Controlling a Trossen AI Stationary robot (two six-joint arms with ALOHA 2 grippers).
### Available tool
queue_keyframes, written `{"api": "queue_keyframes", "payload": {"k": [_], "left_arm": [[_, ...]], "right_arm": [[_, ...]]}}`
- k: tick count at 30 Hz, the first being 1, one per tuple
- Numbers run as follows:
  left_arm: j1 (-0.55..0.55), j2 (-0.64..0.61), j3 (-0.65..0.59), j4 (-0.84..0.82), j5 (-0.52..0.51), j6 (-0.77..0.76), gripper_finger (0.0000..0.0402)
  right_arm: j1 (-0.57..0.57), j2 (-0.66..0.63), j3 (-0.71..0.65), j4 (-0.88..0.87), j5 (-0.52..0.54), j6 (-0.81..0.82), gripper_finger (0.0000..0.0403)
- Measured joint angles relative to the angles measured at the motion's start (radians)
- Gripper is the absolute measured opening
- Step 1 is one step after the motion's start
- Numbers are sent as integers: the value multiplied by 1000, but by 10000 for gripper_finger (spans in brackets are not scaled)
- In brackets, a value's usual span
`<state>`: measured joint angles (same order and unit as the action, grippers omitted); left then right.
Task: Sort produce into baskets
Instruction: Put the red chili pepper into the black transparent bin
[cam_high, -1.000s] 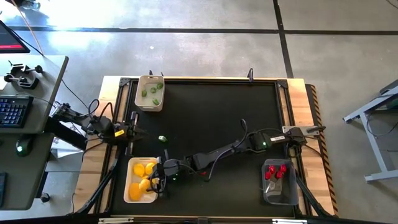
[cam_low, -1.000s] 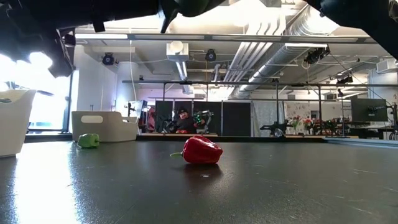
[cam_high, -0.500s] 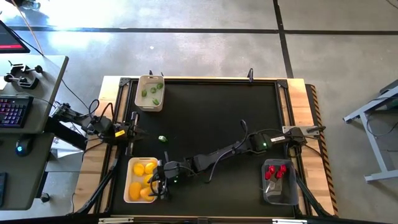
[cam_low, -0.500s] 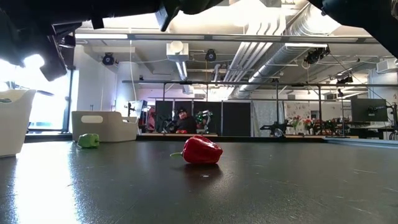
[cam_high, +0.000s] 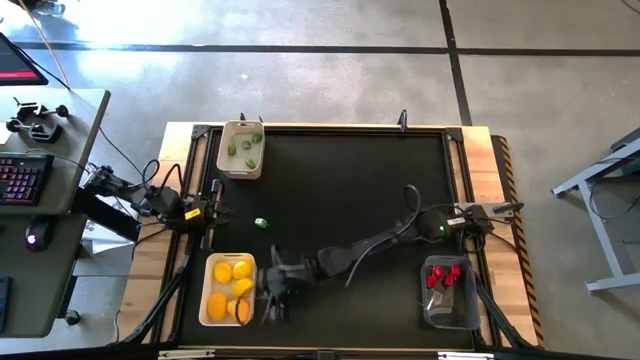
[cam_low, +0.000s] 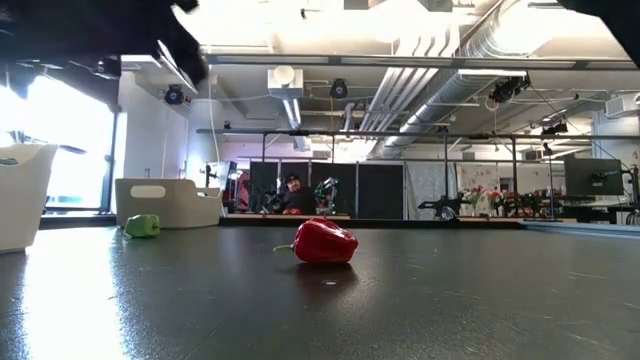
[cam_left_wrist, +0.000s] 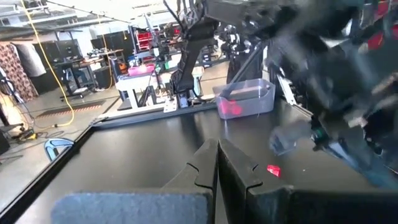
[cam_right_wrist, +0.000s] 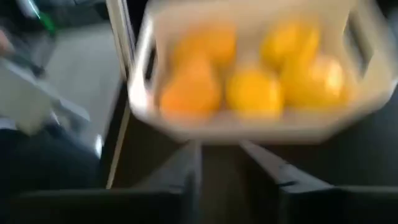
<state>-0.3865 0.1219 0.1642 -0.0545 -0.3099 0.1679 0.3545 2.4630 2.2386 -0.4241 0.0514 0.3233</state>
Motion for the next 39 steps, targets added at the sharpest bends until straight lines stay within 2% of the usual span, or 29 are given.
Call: {"api": "queue_keyframes", "payload": {"k": [3,5,8,13,17,23,27,39], "left_arm": [[0,0,0,-1,0,-2,0],[0,0,-3,3,0,-9,0],[0,0,-22,21,0,-18,0],[0,4,-89,141,0,-26,0],[0,3,-122,220,0,-32,0],[0,4,-151,260,-3,-35,0],[0,4,-151,262,-6,-35,0],[0,4,-151,255,-8,-35,0]], "right_arm": [[25,0,-2,-131,17,62,30],[43,-2,-1,-203,43,105,12],[69,-3,-1,-341,87,205,33],[104,-26,-1,-597,153,383,63],[107,-26,-1,-722,184,461,101],[83,-25,-1,-797,248,486,180],[62,-25,-2,-829,248,463,211],[30,-24,-111,-731,112,430,216]]}}
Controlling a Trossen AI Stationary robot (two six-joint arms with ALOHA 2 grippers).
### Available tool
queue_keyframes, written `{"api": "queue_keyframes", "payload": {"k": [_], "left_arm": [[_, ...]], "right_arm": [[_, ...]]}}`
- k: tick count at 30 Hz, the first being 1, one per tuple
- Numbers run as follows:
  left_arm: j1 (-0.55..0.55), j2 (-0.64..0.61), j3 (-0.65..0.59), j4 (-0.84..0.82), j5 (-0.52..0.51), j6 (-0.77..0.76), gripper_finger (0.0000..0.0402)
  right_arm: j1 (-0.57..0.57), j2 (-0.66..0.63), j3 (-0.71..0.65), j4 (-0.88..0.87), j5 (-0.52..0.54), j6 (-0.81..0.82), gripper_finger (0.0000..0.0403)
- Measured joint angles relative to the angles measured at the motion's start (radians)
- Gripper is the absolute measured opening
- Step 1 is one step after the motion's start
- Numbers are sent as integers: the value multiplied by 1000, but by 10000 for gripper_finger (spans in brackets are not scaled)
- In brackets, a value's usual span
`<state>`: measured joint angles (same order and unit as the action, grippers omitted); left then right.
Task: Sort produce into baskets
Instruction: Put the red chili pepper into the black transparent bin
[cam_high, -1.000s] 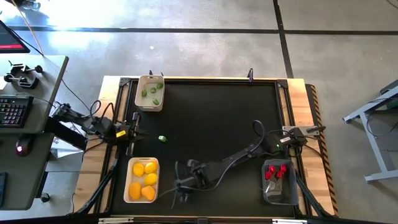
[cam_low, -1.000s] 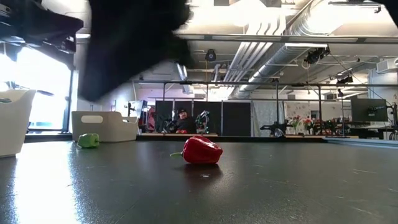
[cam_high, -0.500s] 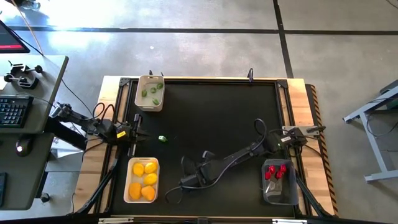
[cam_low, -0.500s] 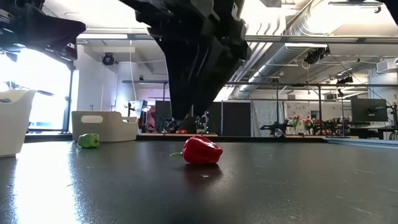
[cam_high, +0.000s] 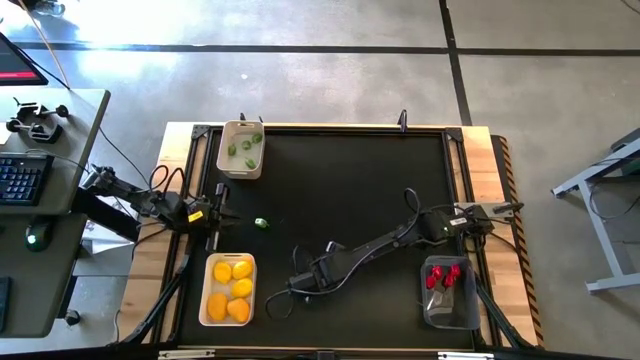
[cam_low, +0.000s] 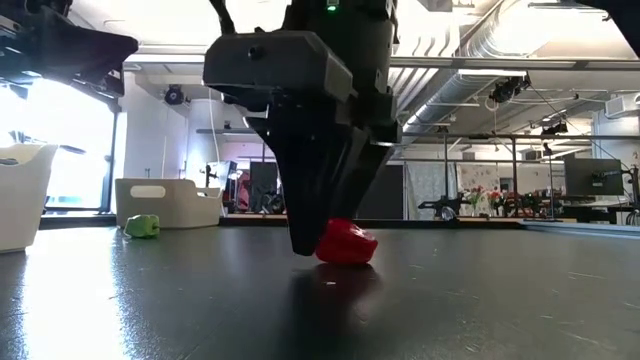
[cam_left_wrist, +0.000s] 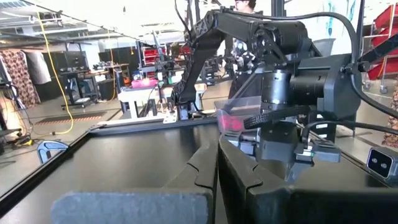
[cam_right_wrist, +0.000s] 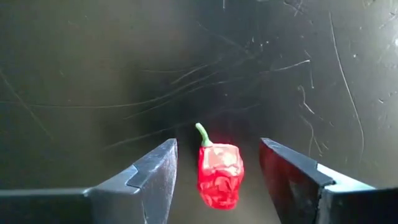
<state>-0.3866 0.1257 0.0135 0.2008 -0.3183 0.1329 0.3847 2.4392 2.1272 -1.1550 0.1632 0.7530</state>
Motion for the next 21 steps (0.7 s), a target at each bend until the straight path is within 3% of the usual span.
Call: {"api": "queue_keyframes", "payload": {"k": [6,16,21], "left_arm": [[0,0,0,-4,0,0,0],[0,0,0,-21,0,0,0],[0,0,0,-23,0,0,0]], "right_arm": [[0,1,0,-7,-3,20,190],[20,-16,0,-71,-51,21,46],[48,-71,0,-180,-41,143,23]]}}
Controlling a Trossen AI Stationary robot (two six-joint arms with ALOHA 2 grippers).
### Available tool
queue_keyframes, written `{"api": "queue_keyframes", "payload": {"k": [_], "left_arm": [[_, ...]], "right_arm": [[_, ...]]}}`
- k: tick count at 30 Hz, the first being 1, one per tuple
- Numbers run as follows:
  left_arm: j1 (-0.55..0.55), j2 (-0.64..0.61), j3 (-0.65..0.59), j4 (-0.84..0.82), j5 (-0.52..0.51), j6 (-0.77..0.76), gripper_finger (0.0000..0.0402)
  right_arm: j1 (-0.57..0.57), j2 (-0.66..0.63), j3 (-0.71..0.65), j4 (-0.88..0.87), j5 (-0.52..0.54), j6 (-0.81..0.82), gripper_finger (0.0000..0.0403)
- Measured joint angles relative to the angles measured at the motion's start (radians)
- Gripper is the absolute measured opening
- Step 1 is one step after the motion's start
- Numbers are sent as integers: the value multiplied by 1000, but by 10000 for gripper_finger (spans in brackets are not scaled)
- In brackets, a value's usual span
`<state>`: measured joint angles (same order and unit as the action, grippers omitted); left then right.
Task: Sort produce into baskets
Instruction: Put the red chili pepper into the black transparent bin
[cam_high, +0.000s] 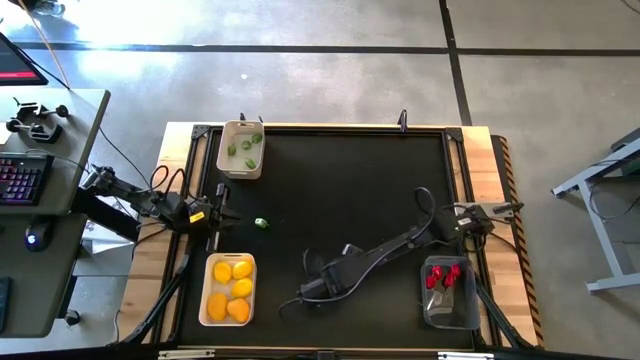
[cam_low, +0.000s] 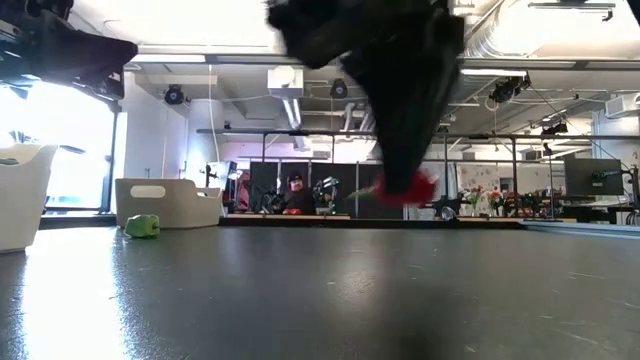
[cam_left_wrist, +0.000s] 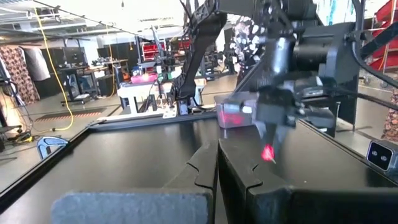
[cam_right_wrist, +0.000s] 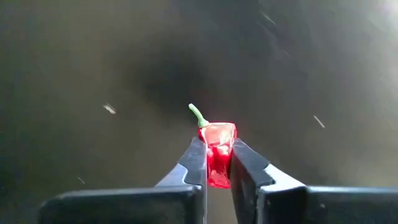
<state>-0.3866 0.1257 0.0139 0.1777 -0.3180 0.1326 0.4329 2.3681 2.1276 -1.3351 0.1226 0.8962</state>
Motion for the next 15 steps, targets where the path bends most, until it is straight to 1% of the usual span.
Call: {"api": "queue_keyframes", "payload": {"k": [5,7,9,13,15], "left_arm": [[0,0,0,0,0,0,0],[0,0,0,0,0,0,0],[0,0,0,0,0,0,0],[0,0,0,0,0,0,0],[0,0,0,0,0,-1,0]], "right_arm": [[34,-50,0,-204,22,161,38],[48,-69,0,-239,24,194,38],[62,-74,0,-208,27,185,38],[83,-73,0,-62,18,131,46],[93,-74,1,-77,22,160,47]]}}
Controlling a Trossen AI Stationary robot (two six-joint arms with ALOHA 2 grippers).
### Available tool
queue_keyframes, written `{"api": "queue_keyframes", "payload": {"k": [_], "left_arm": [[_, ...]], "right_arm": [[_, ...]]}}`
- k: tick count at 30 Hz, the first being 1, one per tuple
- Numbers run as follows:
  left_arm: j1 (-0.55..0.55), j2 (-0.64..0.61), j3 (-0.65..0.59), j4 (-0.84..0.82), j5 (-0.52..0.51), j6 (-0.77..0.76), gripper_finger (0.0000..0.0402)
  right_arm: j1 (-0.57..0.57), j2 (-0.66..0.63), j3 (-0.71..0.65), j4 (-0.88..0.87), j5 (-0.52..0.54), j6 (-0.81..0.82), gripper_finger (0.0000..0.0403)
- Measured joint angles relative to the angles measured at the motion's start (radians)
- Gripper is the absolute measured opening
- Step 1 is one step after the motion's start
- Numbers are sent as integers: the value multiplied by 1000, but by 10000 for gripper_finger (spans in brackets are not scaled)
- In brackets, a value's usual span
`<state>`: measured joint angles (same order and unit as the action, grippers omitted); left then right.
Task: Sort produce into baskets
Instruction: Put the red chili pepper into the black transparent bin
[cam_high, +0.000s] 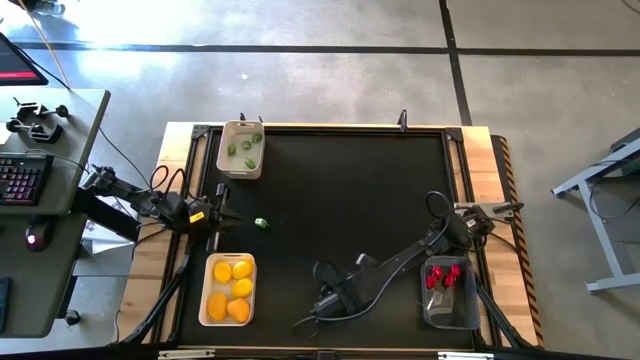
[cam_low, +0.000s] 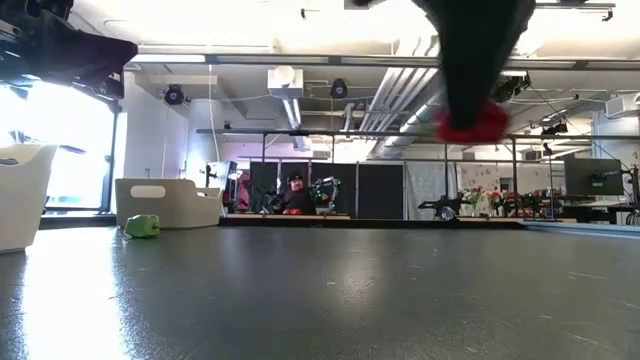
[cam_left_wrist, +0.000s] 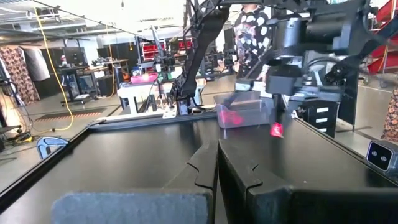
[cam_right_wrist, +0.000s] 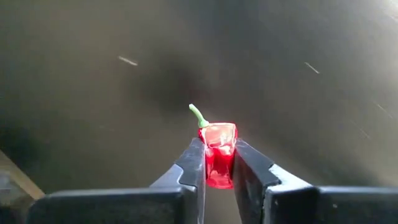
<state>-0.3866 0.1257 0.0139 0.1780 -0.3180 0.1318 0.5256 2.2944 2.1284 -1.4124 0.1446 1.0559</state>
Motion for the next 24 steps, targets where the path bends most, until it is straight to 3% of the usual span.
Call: {"api": "queue_keyframes", "payload": {"k": [4,9,13,24], "left_arm": [[0,0,0,-1,1,0,0],[0,0,0,-2,21,-7,0],[0,0,1,-11,38,-16,0],[0,0,1,-13,47,-34,0]], "right_arm": [[26,-16,-3,-173,-11,138,36],[59,-86,-81,-161,-70,226,27],[99,-143,-177,-156,-114,266,28],[207,-351,-536,-157,-363,464,28]]}}
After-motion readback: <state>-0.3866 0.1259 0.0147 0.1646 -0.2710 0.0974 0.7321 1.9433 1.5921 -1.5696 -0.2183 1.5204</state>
